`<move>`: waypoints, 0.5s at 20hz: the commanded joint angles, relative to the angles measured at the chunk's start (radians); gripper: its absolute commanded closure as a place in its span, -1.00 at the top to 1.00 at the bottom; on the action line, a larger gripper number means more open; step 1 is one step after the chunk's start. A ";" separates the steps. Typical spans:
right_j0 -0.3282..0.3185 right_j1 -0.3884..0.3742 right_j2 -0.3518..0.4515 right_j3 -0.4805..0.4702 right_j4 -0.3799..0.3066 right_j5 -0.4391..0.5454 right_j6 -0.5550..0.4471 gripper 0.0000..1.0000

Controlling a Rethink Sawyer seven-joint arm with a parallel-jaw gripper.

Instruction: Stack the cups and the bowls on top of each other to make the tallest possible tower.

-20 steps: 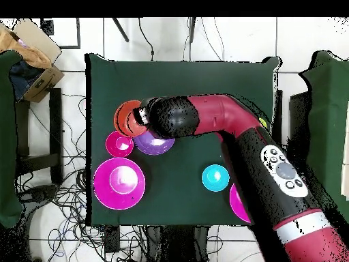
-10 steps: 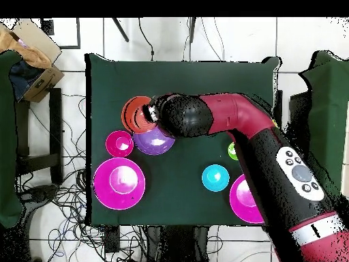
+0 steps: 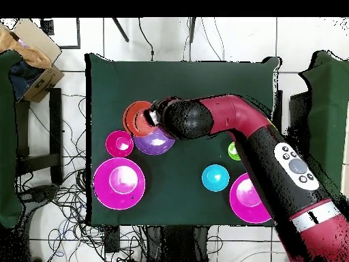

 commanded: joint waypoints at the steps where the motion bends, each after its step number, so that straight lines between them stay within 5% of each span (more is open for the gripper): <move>1: -0.039 0.096 0.062 0.015 -0.122 0.060 -0.384 -1.00; 10: -0.131 0.262 0.123 -0.036 -0.228 0.025 -0.509 -1.00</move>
